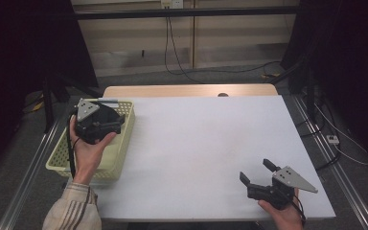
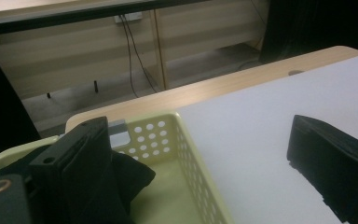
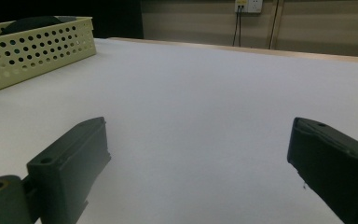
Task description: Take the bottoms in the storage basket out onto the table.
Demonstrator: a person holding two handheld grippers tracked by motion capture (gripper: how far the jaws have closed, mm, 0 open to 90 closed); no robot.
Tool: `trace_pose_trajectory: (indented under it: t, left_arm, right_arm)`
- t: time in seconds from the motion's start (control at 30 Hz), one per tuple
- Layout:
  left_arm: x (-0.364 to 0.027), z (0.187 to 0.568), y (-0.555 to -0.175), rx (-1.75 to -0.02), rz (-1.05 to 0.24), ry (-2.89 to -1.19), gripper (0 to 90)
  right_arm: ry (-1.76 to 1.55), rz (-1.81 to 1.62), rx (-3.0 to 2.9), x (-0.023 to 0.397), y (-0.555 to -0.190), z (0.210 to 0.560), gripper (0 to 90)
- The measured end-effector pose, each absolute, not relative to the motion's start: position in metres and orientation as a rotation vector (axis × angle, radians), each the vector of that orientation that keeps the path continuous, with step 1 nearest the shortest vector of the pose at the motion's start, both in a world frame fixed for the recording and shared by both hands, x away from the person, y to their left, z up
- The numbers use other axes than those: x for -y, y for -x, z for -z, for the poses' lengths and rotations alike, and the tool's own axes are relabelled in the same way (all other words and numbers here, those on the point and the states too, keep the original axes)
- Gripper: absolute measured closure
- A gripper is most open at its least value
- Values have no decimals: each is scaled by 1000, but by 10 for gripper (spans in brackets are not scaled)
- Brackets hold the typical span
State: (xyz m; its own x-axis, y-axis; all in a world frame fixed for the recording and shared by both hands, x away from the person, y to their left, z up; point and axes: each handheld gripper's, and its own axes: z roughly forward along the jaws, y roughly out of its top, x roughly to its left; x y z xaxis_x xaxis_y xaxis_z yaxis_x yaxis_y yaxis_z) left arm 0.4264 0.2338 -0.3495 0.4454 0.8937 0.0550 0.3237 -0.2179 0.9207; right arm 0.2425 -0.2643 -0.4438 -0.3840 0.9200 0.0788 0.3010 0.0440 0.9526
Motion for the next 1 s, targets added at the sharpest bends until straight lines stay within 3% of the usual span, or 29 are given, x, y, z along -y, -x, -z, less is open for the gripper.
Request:
trace_pose_trajectory:
  t: [1.0]
  left_arm:
    - [-282, 380, -503, -1374, -702, -1858, 58]
  right_arm:
    - [-1219, -1351, -1768, 258, -243, 444, 52]
